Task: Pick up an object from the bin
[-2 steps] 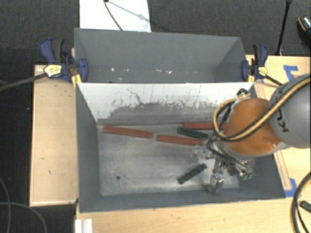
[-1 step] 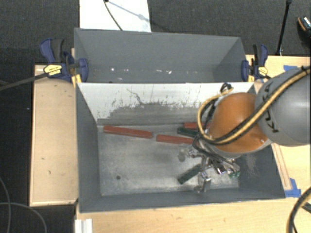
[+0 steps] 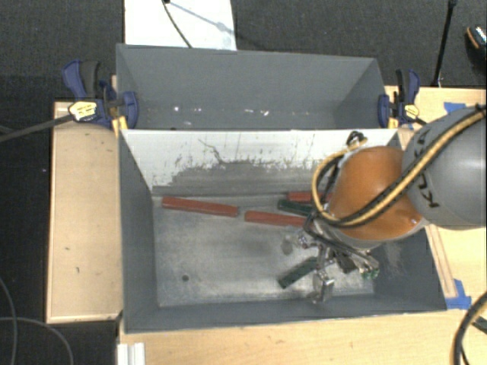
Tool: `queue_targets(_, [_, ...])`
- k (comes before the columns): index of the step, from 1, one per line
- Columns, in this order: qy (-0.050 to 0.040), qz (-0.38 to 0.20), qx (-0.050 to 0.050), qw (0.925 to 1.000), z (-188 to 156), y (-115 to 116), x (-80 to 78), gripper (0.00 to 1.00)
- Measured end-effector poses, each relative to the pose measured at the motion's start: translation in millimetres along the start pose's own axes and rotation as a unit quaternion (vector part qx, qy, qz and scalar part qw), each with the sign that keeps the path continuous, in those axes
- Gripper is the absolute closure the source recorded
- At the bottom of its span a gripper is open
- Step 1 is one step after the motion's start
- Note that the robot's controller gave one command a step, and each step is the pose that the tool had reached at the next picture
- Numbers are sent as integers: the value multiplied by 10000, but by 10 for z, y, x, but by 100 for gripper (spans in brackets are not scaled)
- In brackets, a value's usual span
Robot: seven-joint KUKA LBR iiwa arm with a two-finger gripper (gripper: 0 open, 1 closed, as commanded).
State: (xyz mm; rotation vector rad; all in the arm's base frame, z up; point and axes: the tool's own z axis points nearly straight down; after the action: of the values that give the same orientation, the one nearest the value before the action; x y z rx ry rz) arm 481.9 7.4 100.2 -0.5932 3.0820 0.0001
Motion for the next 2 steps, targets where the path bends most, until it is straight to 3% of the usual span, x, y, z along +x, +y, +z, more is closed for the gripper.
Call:
queue_targets(1, [-29,171,8,9999,295,6,-57,0])
queue_targets(2, [-25,139,7,9999,286,2,-76,0])
